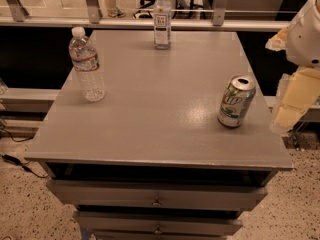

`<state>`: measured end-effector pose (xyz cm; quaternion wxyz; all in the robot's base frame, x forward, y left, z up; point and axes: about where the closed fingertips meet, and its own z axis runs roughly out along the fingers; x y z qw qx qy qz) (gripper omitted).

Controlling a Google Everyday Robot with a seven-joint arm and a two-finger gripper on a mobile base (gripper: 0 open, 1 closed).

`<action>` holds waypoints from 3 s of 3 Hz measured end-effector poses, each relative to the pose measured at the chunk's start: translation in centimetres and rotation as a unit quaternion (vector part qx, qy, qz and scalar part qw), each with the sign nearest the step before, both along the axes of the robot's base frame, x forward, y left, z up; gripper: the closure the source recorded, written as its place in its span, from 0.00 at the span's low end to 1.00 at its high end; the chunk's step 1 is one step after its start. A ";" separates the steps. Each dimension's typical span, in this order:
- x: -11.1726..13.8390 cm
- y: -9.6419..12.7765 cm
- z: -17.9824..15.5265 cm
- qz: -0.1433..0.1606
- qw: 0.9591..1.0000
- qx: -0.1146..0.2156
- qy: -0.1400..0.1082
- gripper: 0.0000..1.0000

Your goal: Move 7up can near blue plastic bottle

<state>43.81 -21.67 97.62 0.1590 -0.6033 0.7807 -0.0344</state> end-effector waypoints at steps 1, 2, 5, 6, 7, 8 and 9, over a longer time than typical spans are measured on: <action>0.1 0.0 0.1 -0.001 1.000 0.002 -0.003 0.00; 1.0 -0.5 -0.4 -0.004 0.999 0.035 -0.014 0.00; 7.4 -0.3 -7.0 -0.027 0.965 0.259 -0.019 0.02; 8.3 0.2 -8.4 -0.044 0.949 0.311 -0.002 0.33; 9.6 0.6 -8.9 -0.046 0.942 0.333 0.001 0.64; 13.0 0.7 -6.4 -0.033 0.940 0.338 -0.031 0.95; 17.4 -0.3 -1.7 -0.019 0.937 0.335 -0.096 1.00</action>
Offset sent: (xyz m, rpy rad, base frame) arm 0.0321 -0.0174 -0.0199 0.2204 -0.0549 -0.0242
